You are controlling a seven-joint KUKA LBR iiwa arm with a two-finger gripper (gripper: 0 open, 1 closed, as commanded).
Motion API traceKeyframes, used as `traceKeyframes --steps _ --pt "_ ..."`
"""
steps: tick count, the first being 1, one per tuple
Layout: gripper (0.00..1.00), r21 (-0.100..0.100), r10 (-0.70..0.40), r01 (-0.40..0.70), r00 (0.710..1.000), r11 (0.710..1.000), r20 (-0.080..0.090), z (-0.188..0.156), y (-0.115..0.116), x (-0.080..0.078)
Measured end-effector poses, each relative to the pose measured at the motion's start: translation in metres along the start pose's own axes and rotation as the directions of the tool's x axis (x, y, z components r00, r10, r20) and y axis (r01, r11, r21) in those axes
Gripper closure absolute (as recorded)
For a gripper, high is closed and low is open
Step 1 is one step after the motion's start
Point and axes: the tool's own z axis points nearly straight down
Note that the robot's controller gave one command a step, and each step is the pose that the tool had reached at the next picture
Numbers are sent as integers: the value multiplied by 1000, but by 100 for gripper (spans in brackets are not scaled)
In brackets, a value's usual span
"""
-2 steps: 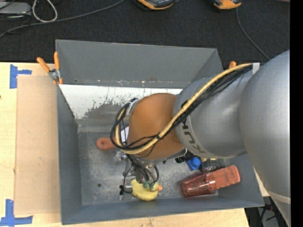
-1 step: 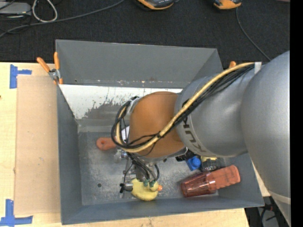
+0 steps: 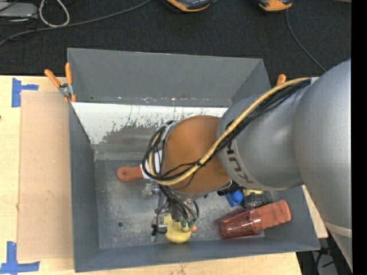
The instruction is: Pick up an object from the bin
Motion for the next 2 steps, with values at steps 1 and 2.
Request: traceKeyframes --steps 1,2 --pt "0 0 -69 69 998 998 2 4 -5 -51" --pt "0 3 -5 5 1000 1000 -9 22 -64 -22"
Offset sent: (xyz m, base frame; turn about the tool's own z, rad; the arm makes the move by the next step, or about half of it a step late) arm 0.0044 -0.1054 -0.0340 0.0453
